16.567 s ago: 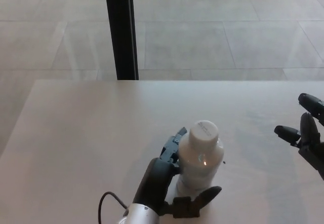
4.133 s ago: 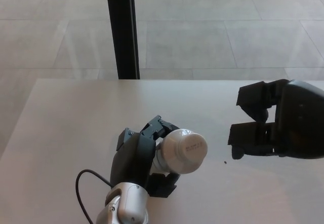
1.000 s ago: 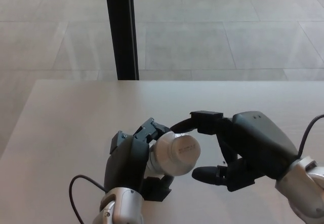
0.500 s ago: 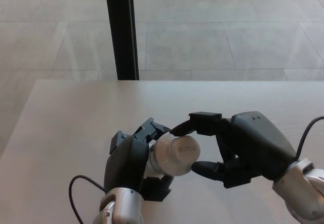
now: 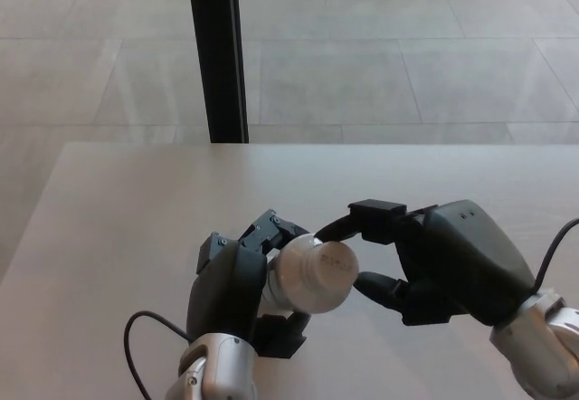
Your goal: The robot uses its left hand to to lift the bottle kept on the middle of the desk and tilts it towards its right hand. It then uses its right hand to rotate its cap to open it and places the bottle and cap back on the desk
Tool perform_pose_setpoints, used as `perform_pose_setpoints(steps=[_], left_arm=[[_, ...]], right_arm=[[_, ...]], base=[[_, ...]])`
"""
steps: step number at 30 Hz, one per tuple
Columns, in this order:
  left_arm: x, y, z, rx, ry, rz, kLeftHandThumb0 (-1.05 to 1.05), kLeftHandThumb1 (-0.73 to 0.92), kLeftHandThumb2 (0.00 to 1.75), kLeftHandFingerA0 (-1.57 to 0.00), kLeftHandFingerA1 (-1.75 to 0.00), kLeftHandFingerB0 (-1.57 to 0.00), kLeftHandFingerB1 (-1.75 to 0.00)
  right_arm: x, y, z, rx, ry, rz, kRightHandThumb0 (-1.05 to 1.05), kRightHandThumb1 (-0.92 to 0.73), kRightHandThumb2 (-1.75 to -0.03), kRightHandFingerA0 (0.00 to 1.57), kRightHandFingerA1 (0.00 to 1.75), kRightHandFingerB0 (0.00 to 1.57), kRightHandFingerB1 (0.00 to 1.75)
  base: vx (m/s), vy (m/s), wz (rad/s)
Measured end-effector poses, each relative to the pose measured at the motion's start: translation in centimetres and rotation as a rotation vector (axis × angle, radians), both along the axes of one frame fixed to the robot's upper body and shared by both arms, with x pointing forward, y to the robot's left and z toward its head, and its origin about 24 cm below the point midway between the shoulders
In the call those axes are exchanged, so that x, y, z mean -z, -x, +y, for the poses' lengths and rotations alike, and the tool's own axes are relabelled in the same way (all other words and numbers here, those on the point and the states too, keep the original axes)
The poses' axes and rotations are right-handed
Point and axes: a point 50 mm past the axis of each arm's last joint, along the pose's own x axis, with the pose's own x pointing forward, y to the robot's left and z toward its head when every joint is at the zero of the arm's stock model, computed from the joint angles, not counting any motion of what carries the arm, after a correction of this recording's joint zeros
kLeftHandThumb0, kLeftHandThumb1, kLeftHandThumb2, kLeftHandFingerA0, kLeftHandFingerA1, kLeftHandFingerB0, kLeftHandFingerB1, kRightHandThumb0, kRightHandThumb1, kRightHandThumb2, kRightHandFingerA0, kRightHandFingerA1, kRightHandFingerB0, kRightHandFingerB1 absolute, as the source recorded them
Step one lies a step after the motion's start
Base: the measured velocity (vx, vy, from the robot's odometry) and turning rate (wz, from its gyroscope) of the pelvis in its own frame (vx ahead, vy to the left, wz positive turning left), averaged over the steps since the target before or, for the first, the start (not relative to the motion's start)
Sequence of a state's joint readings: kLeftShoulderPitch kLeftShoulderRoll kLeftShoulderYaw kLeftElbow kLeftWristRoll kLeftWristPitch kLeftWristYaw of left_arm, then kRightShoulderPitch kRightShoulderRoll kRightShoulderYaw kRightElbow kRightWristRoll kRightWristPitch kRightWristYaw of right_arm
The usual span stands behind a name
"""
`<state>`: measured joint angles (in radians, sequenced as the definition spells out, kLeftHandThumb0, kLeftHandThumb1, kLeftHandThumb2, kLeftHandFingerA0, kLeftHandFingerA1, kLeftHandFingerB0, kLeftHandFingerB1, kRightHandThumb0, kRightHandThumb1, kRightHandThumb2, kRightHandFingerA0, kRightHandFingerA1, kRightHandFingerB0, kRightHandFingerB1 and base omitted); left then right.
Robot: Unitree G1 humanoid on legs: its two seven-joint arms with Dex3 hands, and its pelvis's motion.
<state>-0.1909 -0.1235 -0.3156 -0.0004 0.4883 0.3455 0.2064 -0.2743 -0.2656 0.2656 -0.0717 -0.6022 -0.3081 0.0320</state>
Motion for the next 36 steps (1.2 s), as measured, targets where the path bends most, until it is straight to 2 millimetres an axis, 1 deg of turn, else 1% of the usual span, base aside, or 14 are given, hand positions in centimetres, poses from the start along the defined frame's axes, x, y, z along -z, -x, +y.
perform_pose_setpoints(steps=[9,11,15,18,19,20,22,23,24,25,26,28,31,36], left_arm=[[-0.04,-0.08,0.07,-0.002,0.000,0.000,0.17,0.71,1.15,-0.98,-1.70,-0.82,-1.40],[-0.04,-0.09,0.12,-0.005,0.003,0.000,0.12,0.75,0.86,-0.64,-0.97,-0.54,-0.73],[0.12,0.03,0.14,-0.003,-0.007,0.003,0.09,0.78,0.76,-0.52,-0.80,-0.45,-0.65],[0.30,0.17,0.14,0.001,-0.020,0.006,0.21,0.78,0.80,-0.64,-1.05,-0.59,-0.80],[0.31,0.18,0.11,0.003,-0.023,0.006,0.24,0.80,0.75,-0.68,-1.34,-0.68,-1.13],[0.34,0.21,0.13,0.003,-0.025,0.005,0.23,0.79,0.77,-0.67,-1.22,-0.67,-1.01],[0.37,0.26,0.15,0.005,-0.027,-0.001,0.23,0.78,0.79,-0.65,-1.20,-0.68,-0.96],[0.40,0.28,0.17,0.005,-0.029,-0.003,0.19,0.73,0.84,-0.55,-0.89,-0.48,-0.72],[0.44,0.31,0.20,0.006,-0.031,-0.006,0.19,0.73,0.84,-0.55,-0.89,-0.48,-0.72],[0.46,0.34,0.22,0.006,-0.032,-0.007,0.15,0.76,0.80,-0.54,-0.87,-0.47,-0.68],[0.47,0.35,0.21,0.006,-0.032,-0.008,0.11,0.80,0.77,-0.58,-1.02,-0.50,-0.71],[0.44,0.37,0.10,0.005,-0.027,-0.009,0.12,0.81,0.99,-0.80,-1.75,-0.77,-1.48],[0.42,0.24,0.22,-0.006,-0.017,-0.006,0.15,0.74,1.13,-1.07,-1.71,-0.92,-1.45],[0.37,0.06,0.45,-0.015,-0.013,-0.006,0.20,0.70,1.19,-0.84,-1.72,-0.75,-1.40]], right_arm=[[-0.11,0.18,0.40,-0.009,0.002,-0.030,-0.41,-0.53,-0.60,1.05,1.59,0.56,0.50],[-0.19,0.28,0.56,-0.017,0.004,-0.032,-0.58,-0.48,-0.59,1.09,1.58,0.48,0.47],[-0.44,0.55,0.91,-0.032,0.012,-0.034,-0.68,-0.48,-0.59,1.07,1.66,0.43,0.46],[-0.59,0.68,1.02,-0.036,0.030,-0.034,-0.71,-0.50,-0.56,1.06,1.67,0.41,0.45],[-0.62,0.70,1.00,-0.036,0.038,-0.032,-0.72,-0.50,-0.56,1.05,1.69,0.42,0.45],[-0.65,0.72,1.00,-0.034,0.046,-0.032,-0.81,-0.41,-0.76,1.08,1.60,0.38,0.51],[-0.71,0.75,0.99,-0.030,0.058,-0.031,-0.73,-0.46,-0.61,1.00,1.75,0.42,0.47],[-0.72,0.75,0.99,-0.029,0.062,-0.031,-0.61,-0.32,-0.85,1.39,1.51,0.41,0.60],[-0.75,0.76,1.00,-0.027,0.066,-0.030,-0.61,-0.32,-0.85,1.39,1.51,0.41,0.60],[-0.77,0.77,1.00,-0.025,0.068,-0.030,-0.69,-0.48,-0.61,1.02,1.75,0.47,0.50],[-0.77,0.77,1.00,-0.023,0.071,-0.030,-0.65,-0.51,-0.62,1.01,1.73,0.49,0.51],[-0.74,0.76,0.98,-0.019,0.076,-0.030,-0.57,-0.55,-0.63,1.02,1.67,0.57,0.55],[-0.66,0.74,0.95,-0.015,0.080,-0.030,-0.56,-0.55,-0.63,1.02,1.66,0.56,0.55],[-0.59,0.72,0.89,-0.008,0.086,-0.032,-0.59,-0.54,-0.63,0.98,1.75,0.53,0.55]], base=[[0.00,0.000,0.00],[0.00,0.000,0.00],[0.00,0.000,0.00],[0.00,0.000,0.00],[0.00,0.000,0.00],[0.00,0.000,0.00],[0.00,0.000,0.00],[0.00,0.000,0.00],[0.00,0.000,0.00],[0.00,0.000,0.00],[0.00,0.000,0.00],[0.00,0.000,0.00],[0.00,0.000,0.00],[0.00,0.000,0.00]])
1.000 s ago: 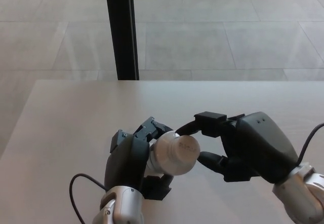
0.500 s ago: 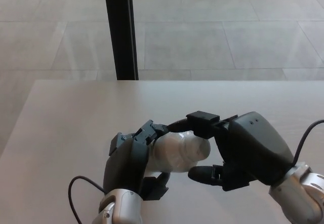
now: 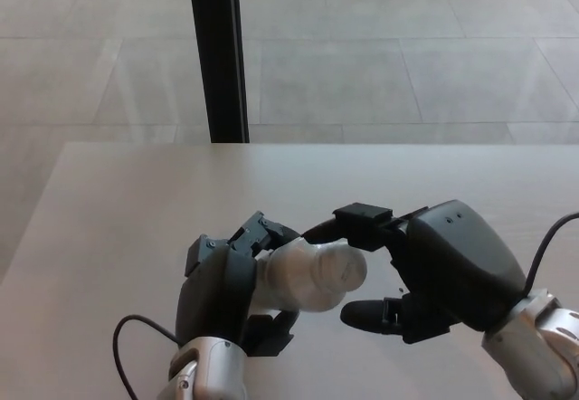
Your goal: The robot uses its left hand to to lift the bottle kept on the middle of the desk and tilts it towards its right hand. It then uses its right hand to rotate its cap to open it and places the bottle and cap back on the desk
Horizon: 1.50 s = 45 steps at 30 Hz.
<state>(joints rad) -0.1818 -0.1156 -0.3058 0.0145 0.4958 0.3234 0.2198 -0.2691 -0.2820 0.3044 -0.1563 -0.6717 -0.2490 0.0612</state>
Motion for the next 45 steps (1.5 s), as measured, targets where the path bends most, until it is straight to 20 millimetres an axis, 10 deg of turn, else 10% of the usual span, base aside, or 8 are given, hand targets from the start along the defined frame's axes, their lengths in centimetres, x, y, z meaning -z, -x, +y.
perform_pose_setpoints(steps=[13,14,16,34,45], left_arm=[[-0.03,0.06,-0.08,0.000,0.004,0.003,0.16,0.74,1.11,-0.90,-1.70,-0.77,-1.40],[-0.03,0.06,-0.09,0.000,0.004,0.004,0.16,0.73,1.12,-0.86,-1.70,-0.77,-1.41],[-0.07,0.06,-0.09,-0.001,0.006,0.003,0.16,0.70,1.19,-0.92,-1.73,-0.78,-1.44],[-0.09,0.00,-0.06,-0.010,0.010,0.012,0.12,0.82,0.98,-0.93,-1.67,-0.78,-1.36],[0.01,0.08,-0.18,-0.005,0.001,0.012,0.14,0.69,1.17,-0.89,-1.72,-0.78,-1.45]], right_arm=[[0.33,-0.24,-0.69,0.042,0.017,-0.011,-0.42,-0.56,-0.57,1.00,1.66,0.61,0.58],[0.35,-0.25,-0.70,0.042,0.016,-0.011,-0.37,-0.42,-0.89,1.28,1.35,0.57,0.70],[0.43,-0.28,-0.72,0.043,0.014,-0.011,-0.40,-0.56,-0.57,1.01,1.63,0.63,0.60],[0.54,-0.13,-0.27,0.026,-0.005,-0.022,-0.49,-0.58,-0.57,1.01,1.68,0.65,0.65],[0.47,-0.08,-0.35,0.019,-0.001,-0.028,-0.28,-0.59,-0.64,0.99,1.71,0.81,0.69]], base=[[0.00,0.000,0.00],[0.00,0.000,0.00],[0.00,0.000,0.00],[0.00,0.000,0.00],[0.00,0.000,0.00]])
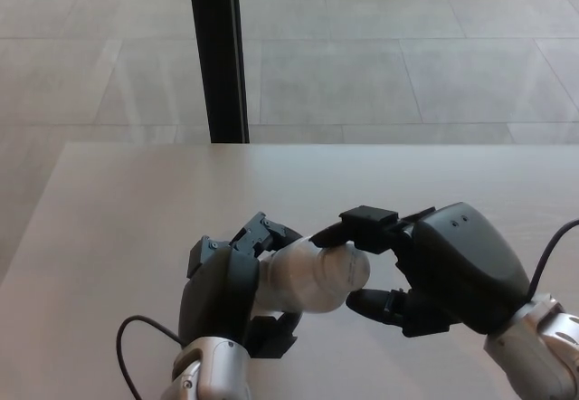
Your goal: The robot uses its left hand to to lift the bottle kept on the middle of the desk and tilts it towards its right hand. It then uses its right hand to rotate its cap to open it and places the bottle and cap back on the desk
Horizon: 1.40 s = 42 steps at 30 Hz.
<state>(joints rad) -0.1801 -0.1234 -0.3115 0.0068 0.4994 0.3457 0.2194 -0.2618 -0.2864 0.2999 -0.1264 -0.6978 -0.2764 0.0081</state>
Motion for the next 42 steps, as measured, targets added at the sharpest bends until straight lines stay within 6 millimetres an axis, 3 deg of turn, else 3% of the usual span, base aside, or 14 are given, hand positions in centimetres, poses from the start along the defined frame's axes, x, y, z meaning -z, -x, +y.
perform_pose_setpoints(steps=[20,21,22,24,25,26,27,34,35,36,37,38,39,42], left_arm=[[0.1,0.3,0.0,-0.003,0.000,-0.001,0.11,0.72,1.14,-0.91,-1.71,-0.76,-1.42],[0.1,0.3,-0.1,-0.003,0.000,-0.001,0.13,0.72,1.13,-0.91,-1.71,-0.77,-1.41],[0.1,0.3,-0.1,-0.001,0.000,0.000,0.14,0.71,1.12,-0.91,-1.70,-0.77,-1.40],[0.1,0.3,-0.1,0.000,-0.001,-0.001,0.15,0.72,1.12,-0.89,-1.70,-0.77,-1.41],[0.1,0.3,-0.1,0.001,-0.002,-0.001,0.15,0.71,1.12,-0.89,-1.68,-0.79,-1.41],[0.1,0.3,-0.2,0.002,-0.002,-0.001,0.15,0.71,1.12,-0.89,-1.68,-0.79,-1.41],[0.1,0.3,-0.2,0.004,-0.003,-0.003,0.15,0.72,1.11,-0.90,-1.69,-0.78,-1.42],[0.1,0.3,-0.3,0.010,-0.004,-0.007,0.17,0.68,1.17,-0.89,-1.71,-0.78,-1.42],[0.1,0.3,-0.3,0.011,-0.004,-0.007,0.17,0.69,1.17,-0.85,-1.70,-0.77,-1.43],[0.1,0.3,-0.3,0.011,-0.004,-0.008,0.17,0.69,1.17,-0.85,-1.70,-0.77,-1.43],[0.1,0.2,-0.2,0.011,-0.005,-0.008,0.15,0.70,1.16,-0.87,-1.71,-0.77,-1.43],[0.1,0.2,-0.2,0.012,-0.005,-0.007,0.15,0.70,1.16,-0.87,-1.71,-0.77,-1.43],[0.1,0.2,-0.2,0.012,-0.005,-0.007,0.16,0.70,1.17,-0.85,-1.71,-0.77,-1.44],[0.1,0.2,-0.2,0.011,-0.002,-0.007,0.15,0.72,1.11,-0.82,-1.68,-0.73,-1.38]], right_arm=[[0.3,0.1,-0.2,-0.036,-0.026,0.019,-0.24,-0.57,-0.65,1.03,1.72,0.79,0.78],[0.3,0.0,-0.3,-0.043,-0.023,0.017,-0.31,-0.40,-0.89,1.28,1.38,0.76,0.82],[0.3,0.0,-0.4,-0.049,-0.020,0.014,-0.27,-0.56,-0.66,1.00,1.72,0.78,0.78],[0.2,-0.1,-0.5,-0.063,-0.016,0.007,-0.25,-0.57,-0.66,1.00,1.74,0.81,0.78],[0.2,-0.1,-0.6,-0.070,-0.012,0.003,-0.32,-0.43,-0.90,1.25,1.38,0.80,0.84],[0.1,-0.2,-0.7,-0.078,-0.007,-0.005,-0.32,-0.43,-0.90,1.25,1.38,0.80,0.84],[0.1,-0.3,-0.8,-0.085,0.001,-0.012,-0.19,-0.57,-0.67,1.02,1.73,0.82,0.81],[-0.5,-0.5,-1.4,-0.140,0.045,-0.074,-0.32,-0.60,-0.65,0.97,1.75,0.82,0.85],[-0.5,-0.5,-1.5,-0.145,0.050,-0.080,-0.40,-0.45,-0.92,1.25,1.39,0.80,0.87],[-0.6,-0.6,-1.6,-0.153,0.063,-0.092,-0.40,-0.45,-0.92,1.25,1.39,0.80,0.87],[-0.8,-0.6,-1.7,-0.160,0.076,-0.106,-0.32,-0.62,-0.65,0.99,1.75,0.82,0.92],[-0.8,-0.6,-1.8,-0.168,0.086,-0.116,-0.32,-0.62,-0.65,0.99,1.75,0.82,0.92],[-0.9,-0.7,-1.9,-0.175,0.092,-0.124,-0.39,-0.45,-0.92,1.27,1.39,0.80,0.88],[-1.0,-0.7,-2.0,-0.194,0.096,-0.148,-0.38,-0.44,-0.92,1.28,1.40,0.81,0.86]], base=[[0.00,0.000,0.00],[0.00,0.000,0.00],[0.00,0.000,0.00],[0.00,0.000,0.00],[0.00,0.000,0.00],[0.00,0.000,0.00],[0.00,0.000,0.00],[0.00,0.000,0.00],[0.00,0.000,0.00],[0.00,0.000,0.00],[0.00,0.000,0.00],[0.00,0.000,0.00],[0.00,0.000,0.00],[0.00,0.000,0.00]])
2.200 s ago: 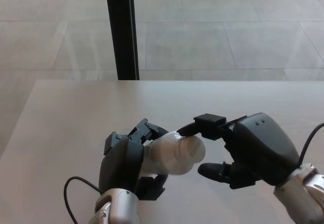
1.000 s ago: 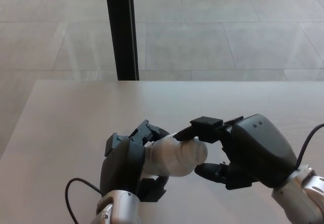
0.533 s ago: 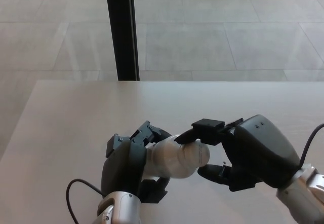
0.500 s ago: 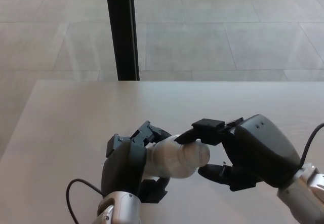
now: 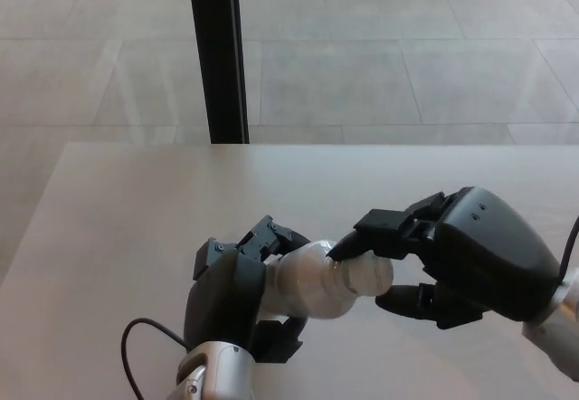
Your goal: The robot uses its left hand to to lift the bottle kept on the middle of the desk and tilts it towards its right hand. It then uses its right hand to rotate its cap to open it and places the bottle and cap back on the desk
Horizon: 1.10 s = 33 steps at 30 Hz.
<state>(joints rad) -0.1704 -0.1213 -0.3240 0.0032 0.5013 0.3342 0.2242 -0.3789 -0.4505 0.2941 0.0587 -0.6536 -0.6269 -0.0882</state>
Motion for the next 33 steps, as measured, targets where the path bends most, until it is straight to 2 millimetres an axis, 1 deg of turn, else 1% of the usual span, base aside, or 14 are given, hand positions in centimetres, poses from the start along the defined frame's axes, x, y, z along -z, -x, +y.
perform_pose_setpoints(steps=[1,2,4,8,13,18,20,23,24,26,27,29,31,33], left_arm=[[0.0,0.0,0.0,-0.002,0.002,0.000,0.15,0.72,1.11,-0.82,-1.68,-0.73,-1.38],[0.0,0.0,0.0,-0.004,0.004,0.000,0.15,0.74,1.08,-0.80,-1.67,-0.74,-1.41],[-0.1,0.0,0.0,-0.004,0.006,-0.001,0.15,0.74,1.04,-0.82,-1.64,-0.75,-1.37],[-0.1,0.0,0.0,-0.002,0.007,-0.004,0.13,0.72,1.11,-0.93,-1.69,-0.79,-1.41],[-0.1,0.0,0.0,-0.002,0.010,-0.006,0.15,0.70,1.17,-1.01,-1.70,-0.80,-1.41],[0.2,0.4,0.4,-0.017,0.028,0.001,0.13,0.72,1.12,-0.91,-1.75,-0.74,-1.47],[0.3,0.5,0.5,-0.022,0.037,0.003,0.08,0.63,1.33,-1.11,-1.75,-0.85,-1.46],[0.5,0.9,0.8,-0.032,0.054,0.007,0.10,0.62,1.34,-1.08,-1.75,-0.85,-1.46],[0.5,1.0,0.9,-0.032,0.053,0.007,0.14,0.67,1.17,-0.88,-1.75,-0.74,-1.48],[0.3,1.1,1.3,-0.017,0.030,0.001,0.15,0.66,1.17,-1.07,-1.68,-0.85,-1.38],[0.3,1.1,1.5,-0.005,0.010,-0.001,0.17,0.67,1.08,-0.75,-1.73,-0.73,-1.45],[0.2,1.1,1.8,0.028,-0.038,-0.006,0.17,0.69,1.05,-0.74,-1.74,-0.72,-1.46],[0.1,1.0,2.1,0.059,-0.082,-0.008,0.18,0.61,1.03,-0.82,-1.65,-0.79,-1.39],[-0.2,0.9,2.3,0.095,-0.142,-0.015,0.00,0.75,0.72,-0.86,-1.21,-0.80,-0.83]], right_arm=[[-0.1,0.0,0.0,-0.009,-0.003,-0.010,-0.38,-0.44,-0.92,1.28,1.40,0.81,0.86],[-0.1,0.0,0.0,-0.016,-0.005,-0.015,-0.29,-0.59,-0.66,0.98,1.75,0.85,0.86],[-0.2,0.0,0.1,-0.035,-0.013,-0.032,-0.25,-0.53,-0.71,1.15,1.71,0.88,0.91],[-0.3,0.2,0.3,-0.075,-0.014,-0.081,-0.27,-0.54,-0.68,0.97,1.54,0.80,0.91],[-0.8,0.2,-0.1,-0.103,0.006,-0.151,-0.29,-0.54,-0.63,0.98,1.75,0.79,0.88],[-2.2,-0.6,-3.3,0.018,-0.038,-0.207,-0.29,-0.56,-0.62,0.98,1.73,0.84,0.84],[-2.4,-0.8,-4.2,0.066,-0.057,-0.208,-0.26,-0.58,-0.61,1.01,1.55,0.86,0.78],[-1.3,-0.9,-6.9,0.208,-0.116,-0.146,-0.21,-0.58,-0.57,1.02,1.50,0.90,0.76],[-0.9,-0.9,-7.5,0.241,-0.129,-0.128,-0.18,-0.54,-0.60,1.00,1.56,0.90,0.75],[0.1,-0.8,-8.7,0.317,-0.153,-0.085,-0.19,-0.56,-0.63,0.99,1.54,0.88,0.77],[0.5,-0.8,-9.2,0.351,-0.165,-0.067,-0.10,-0.57,-0.64,0.97,1.58,0.88,0.78],[1.1,-0.7,-9.9,0.398,-0.179,-0.041,-0.11,-0.55,-0.65,0.96,1.59,0.88,0.78],[1.5,-0.6,-10.2,0.422,-0.180,-0.020,-0.20,-0.53,-0.64,0.97,1.57,0.89,0.76],[2.0,-0.6,-10.3,0.437,-0.178,0.000,-0.20,-0.52,-0.66,1.00,1.60,0.90,0.76]], base=[[0.00,0.000,0.00],[0.00,0.000,0.00],[0.00,0.000,0.00],[0.00,0.000,0.00],[0.00,0.000,0.00],[0.00,0.000,0.00],[0.00,0.000,0.00],[0.00,0.000,0.00],[0.00,0.000,0.00],[0.00,0.000,0.00],[0.00,0.000,0.00],[0.00,0.000,0.00],[0.00,0.000,0.00],[0.00,0.000,0.00]])
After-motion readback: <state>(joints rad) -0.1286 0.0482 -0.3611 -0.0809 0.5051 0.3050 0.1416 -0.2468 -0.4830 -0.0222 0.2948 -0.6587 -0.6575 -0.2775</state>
